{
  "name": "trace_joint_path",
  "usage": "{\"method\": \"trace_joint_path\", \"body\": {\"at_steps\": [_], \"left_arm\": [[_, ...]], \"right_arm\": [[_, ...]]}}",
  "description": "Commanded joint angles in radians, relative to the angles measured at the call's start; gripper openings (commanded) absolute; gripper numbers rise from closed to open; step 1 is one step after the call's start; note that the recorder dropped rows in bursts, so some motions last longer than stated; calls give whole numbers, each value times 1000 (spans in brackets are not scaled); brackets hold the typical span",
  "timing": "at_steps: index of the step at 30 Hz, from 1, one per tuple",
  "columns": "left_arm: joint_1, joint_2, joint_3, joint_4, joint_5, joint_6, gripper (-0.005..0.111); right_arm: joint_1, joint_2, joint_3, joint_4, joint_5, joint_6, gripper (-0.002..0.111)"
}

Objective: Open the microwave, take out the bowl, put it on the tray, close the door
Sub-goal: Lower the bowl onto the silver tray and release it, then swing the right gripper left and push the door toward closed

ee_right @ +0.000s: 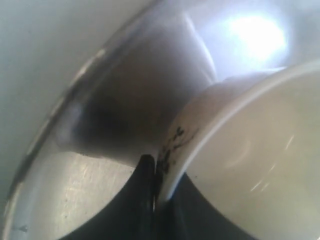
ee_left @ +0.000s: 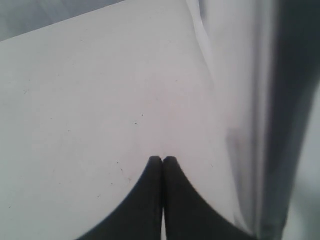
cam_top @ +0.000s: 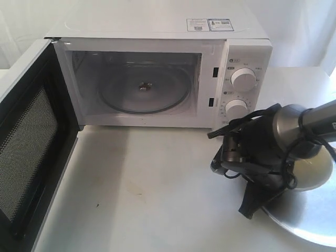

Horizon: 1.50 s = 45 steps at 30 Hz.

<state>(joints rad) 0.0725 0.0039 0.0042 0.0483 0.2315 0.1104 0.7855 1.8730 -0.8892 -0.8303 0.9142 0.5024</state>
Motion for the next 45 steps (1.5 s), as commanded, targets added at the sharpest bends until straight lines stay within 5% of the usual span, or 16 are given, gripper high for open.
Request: {"method": "trace_joint_path", "body": {"at_steps": [1,9,17,20,22,26,29,33,37,42,45], "left_arm": [[-4,-4,-4,-4,0,-2,0],[-4,-4,-4,-4,0,-2,0],[-4,-4,-4,-4,0,-2,0],[-4,-4,-4,-4,0,-2,0],[-4,-4,-4,-4,0,-2,0],[-4,-4,-4,-4,0,-2,0],[-4,-4,-4,-4,0,-2,0],[-4,-4,-4,-4,0,-2,0],[-4,-4,-4,-4,0,-2,0],[-4,-4,-4,-4,0,-2,0],[-4,-4,-4,-4,0,-2,0]], "right_arm": [[26,-6,3,-51,-18,-5,12],[87,-40,-42,-79,143,61,72],[256,-159,-211,-94,153,84,75],[328,-214,-272,-94,3,117,75],[356,-246,-296,-96,-256,155,75],[358,-230,-338,-254,-1004,134,46],[371,-167,-467,-313,-1238,-70,3],[394,-42,-723,-54,-1151,-128,0],[400,98,-890,-10,-1163,-128,0],[461,292,-1018,-158,-1222,-285,0],[516,375,-1052,-348,-1105,-426,0]]}}
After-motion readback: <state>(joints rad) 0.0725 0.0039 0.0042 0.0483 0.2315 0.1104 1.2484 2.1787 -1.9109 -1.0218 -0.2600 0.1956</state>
